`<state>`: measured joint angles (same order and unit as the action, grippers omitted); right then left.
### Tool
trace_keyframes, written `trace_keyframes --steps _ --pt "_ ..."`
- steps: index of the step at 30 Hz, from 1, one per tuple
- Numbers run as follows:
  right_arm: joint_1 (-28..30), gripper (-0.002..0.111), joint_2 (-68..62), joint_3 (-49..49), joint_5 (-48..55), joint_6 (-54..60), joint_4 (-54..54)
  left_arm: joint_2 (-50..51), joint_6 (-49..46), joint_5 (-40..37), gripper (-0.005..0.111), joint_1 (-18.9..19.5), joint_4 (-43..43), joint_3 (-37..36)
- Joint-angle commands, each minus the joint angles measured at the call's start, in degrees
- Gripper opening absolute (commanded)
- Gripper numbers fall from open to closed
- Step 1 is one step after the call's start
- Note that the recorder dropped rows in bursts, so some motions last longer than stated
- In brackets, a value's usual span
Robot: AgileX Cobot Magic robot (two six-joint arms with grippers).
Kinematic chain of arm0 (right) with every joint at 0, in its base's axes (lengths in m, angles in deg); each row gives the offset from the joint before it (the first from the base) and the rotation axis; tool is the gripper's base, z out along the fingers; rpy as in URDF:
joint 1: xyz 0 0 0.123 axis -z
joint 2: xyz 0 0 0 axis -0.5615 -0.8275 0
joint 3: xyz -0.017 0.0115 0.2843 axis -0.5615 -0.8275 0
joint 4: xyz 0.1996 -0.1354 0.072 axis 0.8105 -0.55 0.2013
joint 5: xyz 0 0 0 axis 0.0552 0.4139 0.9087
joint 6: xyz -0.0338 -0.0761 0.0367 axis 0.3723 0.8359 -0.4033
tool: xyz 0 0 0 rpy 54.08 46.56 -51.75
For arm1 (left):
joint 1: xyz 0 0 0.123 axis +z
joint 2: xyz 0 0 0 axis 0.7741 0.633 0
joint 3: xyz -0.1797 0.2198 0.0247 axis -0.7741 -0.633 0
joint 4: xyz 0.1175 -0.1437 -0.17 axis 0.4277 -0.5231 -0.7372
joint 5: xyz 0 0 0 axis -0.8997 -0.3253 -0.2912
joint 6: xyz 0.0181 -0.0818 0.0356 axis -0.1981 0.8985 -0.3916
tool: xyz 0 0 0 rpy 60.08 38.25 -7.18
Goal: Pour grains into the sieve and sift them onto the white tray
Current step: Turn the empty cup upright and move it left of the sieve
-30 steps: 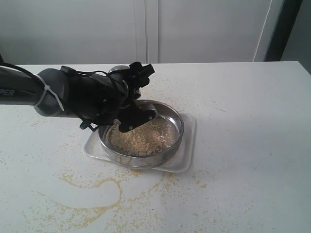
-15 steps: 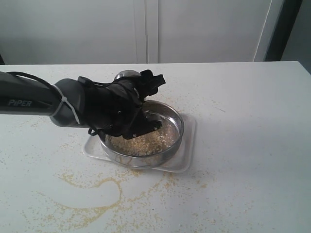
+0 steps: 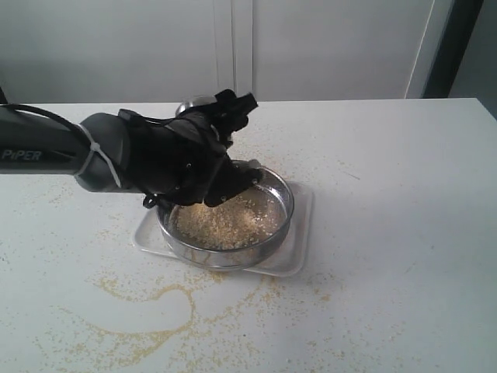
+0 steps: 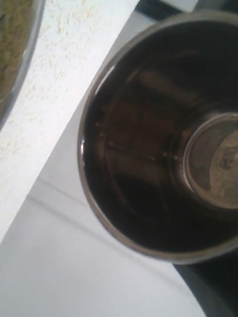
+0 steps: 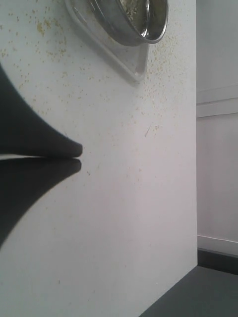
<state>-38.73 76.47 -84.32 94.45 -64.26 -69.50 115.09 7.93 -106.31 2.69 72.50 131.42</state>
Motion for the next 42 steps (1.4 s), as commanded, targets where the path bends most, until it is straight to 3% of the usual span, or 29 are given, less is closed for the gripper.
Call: trace_keyframes --steps 1,5,9,15,20,28,34,38,42 --pt "-0.1 0.0 0.4 -0.4 -0.4 0.1 -0.1 -3.0 17.3 -5.2 0.0 -0.6 -2.6 0.5" --pt "-0.1 0.0 0.4 -0.4 -0.4 0.1 -0.1 -7.8 27.4 -2.6 0.0 0.2 -17.4 0.5" --pt "-0.1 0.0 0.4 -0.4 -0.4 0.1 -0.1 -12.0 35.6 2.8 0.0 3.7 -28.9 0.5" --pt "-0.1 0.0 0.4 -0.4 -0.4 0.1 -0.1 -16.1 36.1 15.0 0.0 12.5 -55.5 0.5" --pt "-0.1 0.0 0.4 -0.4 -0.4 0.1 -0.1 -17.6 36.1 25.0 0.0 20.4 -71.3 -2.9" --pt "-0.1 0.0 0.4 -0.4 -0.4 0.1 -0.1 -20.3 38.7 60.7 0.0 29.2 -79.3 -22.1" --pt "-0.1 0.0 0.4 -0.4 -0.4 0.1 -0.1 -20.0 38.3 75.3 0.0 34.4 -81.5 -31.8" --pt "-0.1 0.0 0.4 -0.4 -0.4 0.1 -0.1 -18.1 43.3 81.4 0.0 37.3 -85.1 -36.6" --pt "-0.1 0.0 0.4 -0.4 -0.4 0.1 -0.1 -14.7 46.0 94.8 0.0 38.2 -85.0 -41.2"
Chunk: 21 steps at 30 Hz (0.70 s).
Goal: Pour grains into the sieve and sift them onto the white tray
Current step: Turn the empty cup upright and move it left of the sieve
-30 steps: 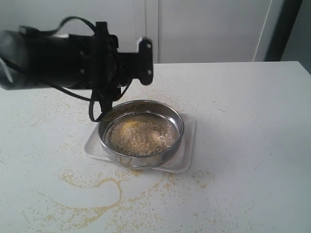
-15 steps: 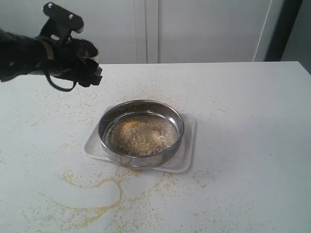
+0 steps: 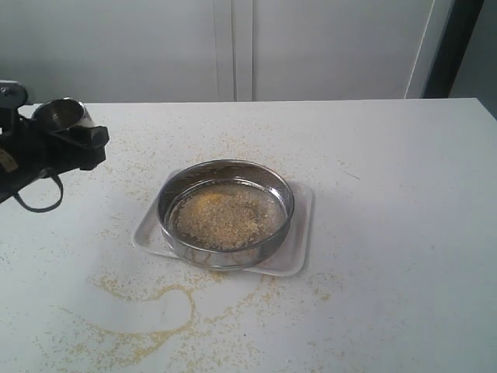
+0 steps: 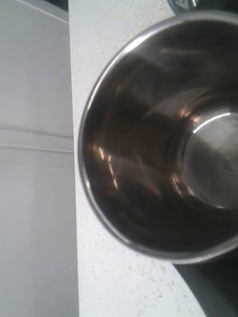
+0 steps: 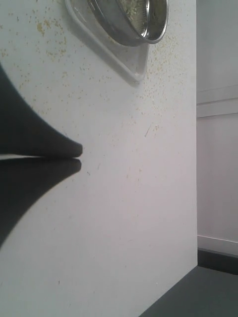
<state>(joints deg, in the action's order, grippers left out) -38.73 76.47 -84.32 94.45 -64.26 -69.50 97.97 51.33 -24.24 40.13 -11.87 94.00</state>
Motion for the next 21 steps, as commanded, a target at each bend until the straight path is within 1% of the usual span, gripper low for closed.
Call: trace_keyframes --steps 1,3,15,19,21 --pt "-0.1 0.0 0.4 -0.4 -0.4 0.1 -0.1 3.4 2.6 15.8 0.0 0.8 -0.6 -4.6" --pt "-0.1 0.0 0.4 -0.4 -0.4 0.1 -0.1 5.0 2.6 18.9 0.0 0.8 -0.2 -5.5" --pt "-0.1 0.0 0.4 -0.4 -0.4 0.1 -0.1 13.1 0.0 18.4 0.0 0.8 1.2 -5.6" --pt "-0.1 0.0 0.4 -0.4 -0.4 0.1 -0.1 14.8 -3.7 18.0 0.0 0.8 1.3 -5.5" --pt "-0.1 0.0 0.4 -0.4 -0.4 0.1 -0.1 16.3 -3.9 17.9 0.0 0.8 0.5 -5.5"
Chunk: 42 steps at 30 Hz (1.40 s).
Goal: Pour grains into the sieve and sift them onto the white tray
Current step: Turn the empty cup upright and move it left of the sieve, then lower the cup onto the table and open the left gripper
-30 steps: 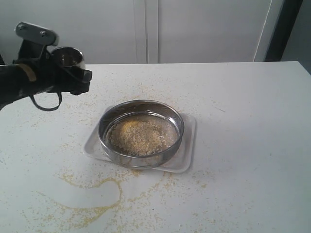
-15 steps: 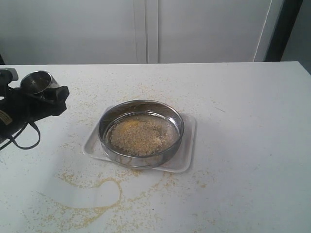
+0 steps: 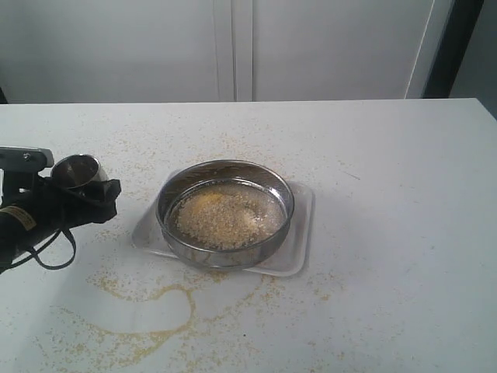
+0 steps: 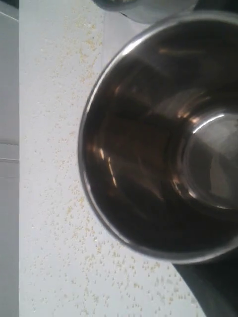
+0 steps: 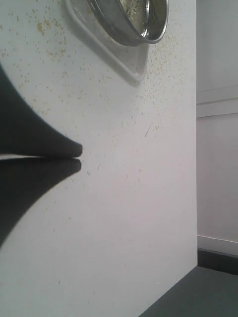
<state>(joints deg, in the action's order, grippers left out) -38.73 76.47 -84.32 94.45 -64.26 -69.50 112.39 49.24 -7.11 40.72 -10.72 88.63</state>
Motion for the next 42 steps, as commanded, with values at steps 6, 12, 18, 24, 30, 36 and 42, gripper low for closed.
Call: trace_keyframes --steps 6,12,18,24,30,36,42 --pt "-0.1 0.0 0.4 -0.4 -0.4 0.1 -0.1 5.4 -0.5 1.1 0.0 0.2 -0.8 0.1" --pt "-0.1 0.0 0.4 -0.4 -0.4 0.1 -0.1 6.0 -0.9 0.4 0.0 0.2 -5.5 0.1" --pt "-0.1 0.0 0.4 -0.4 -0.4 0.1 -0.1 6.0 -0.7 0.9 0.054 0.2 -5.1 0.1" --pt "-0.1 0.0 0.4 -0.4 -0.4 0.1 -0.1 5.4 -0.7 2.2 0.096 0.2 -1.7 0.1" --pt "-0.1 0.0 0.4 -0.4 -0.4 0.1 -0.1 3.3 -0.7 2.5 0.103 0.2 -0.2 0.1" --pt "-0.1 0.0 0.4 -0.4 -0.4 0.1 -0.1 -0.3 -0.7 0.6 0.104 0.2 -0.2 0.1" --pt "-0.1 0.0 0.4 -0.4 -0.4 0.1 -0.1 -5.5 -0.7 -4.8 0.104 0.2 -1.0 0.1"
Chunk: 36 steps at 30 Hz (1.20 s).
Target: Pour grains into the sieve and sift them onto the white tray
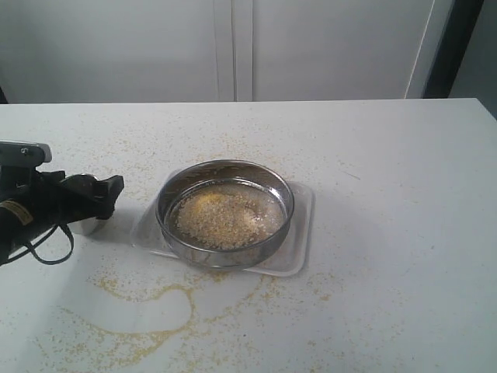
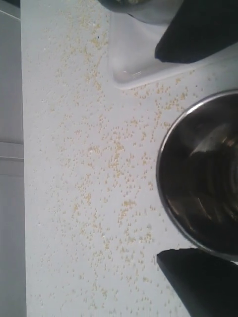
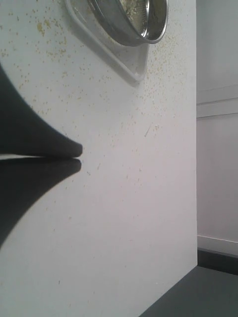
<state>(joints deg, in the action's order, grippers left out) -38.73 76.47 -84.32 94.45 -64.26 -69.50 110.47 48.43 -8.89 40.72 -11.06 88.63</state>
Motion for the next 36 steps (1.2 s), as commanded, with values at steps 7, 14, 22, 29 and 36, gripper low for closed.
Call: trace_keyframes --steps 7,14,22,29,36 --pt "-0.1 0.0 0.4 -0.4 -0.4 0.1 -0.1 -11.6 -0.1 -7.3 0.102 0.2 -0.6 0.1" --pt "-0.1 0.0 0.4 -0.4 -0.4 0.1 -0.1 -20.8 -8.5 -16.6 0.064 0.2 -0.3 0.1" --pt "-0.1 0.0 0.4 -0.4 -0.4 0.1 -0.1 -32.2 -24.1 -38.7 0.0 0.2 -0.3 0.1" --pt "-0.1 0.0 0.4 -0.4 -0.4 0.1 -0.1 -37.8 -22.9 -63.6 0.0 0.2 -2.2 4.0" --pt "-0.1 0.0 0.4 -0.4 -0.4 0.1 -0.1 -38.6 -8.6 -84.7 0.0 0.2 -4.8 12.5"
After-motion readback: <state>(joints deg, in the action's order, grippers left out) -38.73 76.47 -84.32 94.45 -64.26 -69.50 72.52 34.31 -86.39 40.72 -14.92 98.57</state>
